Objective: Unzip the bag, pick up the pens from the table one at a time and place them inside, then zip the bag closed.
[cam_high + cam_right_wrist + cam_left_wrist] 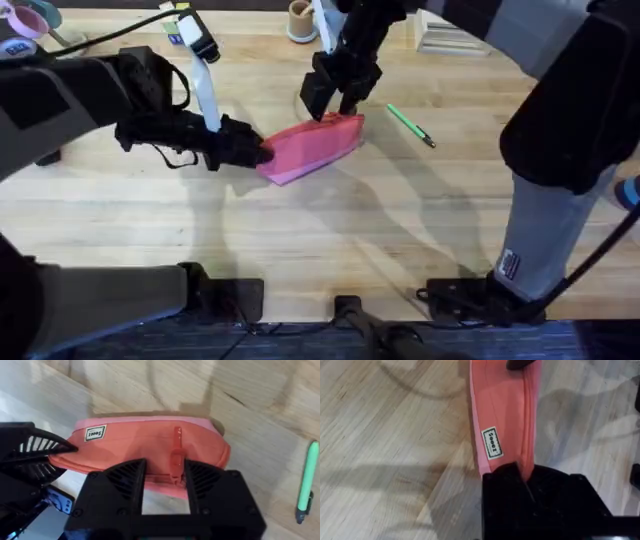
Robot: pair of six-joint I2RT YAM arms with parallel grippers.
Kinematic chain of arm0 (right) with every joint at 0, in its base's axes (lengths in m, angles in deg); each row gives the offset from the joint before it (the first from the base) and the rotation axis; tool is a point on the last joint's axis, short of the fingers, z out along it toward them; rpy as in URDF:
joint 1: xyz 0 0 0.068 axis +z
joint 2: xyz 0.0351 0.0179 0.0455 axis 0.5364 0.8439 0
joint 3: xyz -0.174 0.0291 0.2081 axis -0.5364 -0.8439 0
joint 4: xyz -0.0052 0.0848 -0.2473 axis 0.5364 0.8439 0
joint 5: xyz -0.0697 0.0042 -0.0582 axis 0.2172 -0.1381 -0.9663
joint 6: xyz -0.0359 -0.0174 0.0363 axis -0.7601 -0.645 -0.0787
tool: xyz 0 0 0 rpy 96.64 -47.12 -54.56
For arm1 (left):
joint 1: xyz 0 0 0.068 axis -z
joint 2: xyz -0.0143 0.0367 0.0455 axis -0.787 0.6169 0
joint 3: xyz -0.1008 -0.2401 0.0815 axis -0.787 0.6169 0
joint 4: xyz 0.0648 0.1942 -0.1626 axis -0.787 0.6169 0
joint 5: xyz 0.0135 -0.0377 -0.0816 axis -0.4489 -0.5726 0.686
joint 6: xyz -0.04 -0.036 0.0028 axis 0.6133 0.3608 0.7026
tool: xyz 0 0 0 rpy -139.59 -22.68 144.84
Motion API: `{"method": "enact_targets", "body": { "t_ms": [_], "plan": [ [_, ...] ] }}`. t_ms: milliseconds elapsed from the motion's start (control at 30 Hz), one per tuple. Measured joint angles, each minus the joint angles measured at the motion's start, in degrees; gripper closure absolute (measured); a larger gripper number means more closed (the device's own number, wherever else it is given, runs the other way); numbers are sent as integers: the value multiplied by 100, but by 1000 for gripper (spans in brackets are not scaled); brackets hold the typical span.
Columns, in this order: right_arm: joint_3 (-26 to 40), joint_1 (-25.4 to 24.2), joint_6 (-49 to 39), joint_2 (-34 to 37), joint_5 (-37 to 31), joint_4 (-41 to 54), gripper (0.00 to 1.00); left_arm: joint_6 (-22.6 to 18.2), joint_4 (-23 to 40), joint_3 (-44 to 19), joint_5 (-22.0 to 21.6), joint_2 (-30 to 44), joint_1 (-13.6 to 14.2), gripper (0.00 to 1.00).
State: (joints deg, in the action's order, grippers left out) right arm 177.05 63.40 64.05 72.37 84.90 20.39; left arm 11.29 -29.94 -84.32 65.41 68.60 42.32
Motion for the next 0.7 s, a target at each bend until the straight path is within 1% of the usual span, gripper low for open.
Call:
{"method": "enact_targets", "body": {
  "t_ms": [67,167,267,333,700],
  "plan": [
    [-8,0,2,0,-2,-21,599,0,0,0,1,-2,0,959],
    [-10,0,1,2,-6,-37,793,0,0,0,0,0,0,959],
    [-12,-2,-1,0,-48,-45,950,1,2,0,-1,0,0,959],
    [-12,-1,-4,1,-66,-52,967,0,2,0,-1,0,0,959],
    [-14,0,-2,0,-73,-56,968,0,2,0,-1,0,0,959]
  ]
}}
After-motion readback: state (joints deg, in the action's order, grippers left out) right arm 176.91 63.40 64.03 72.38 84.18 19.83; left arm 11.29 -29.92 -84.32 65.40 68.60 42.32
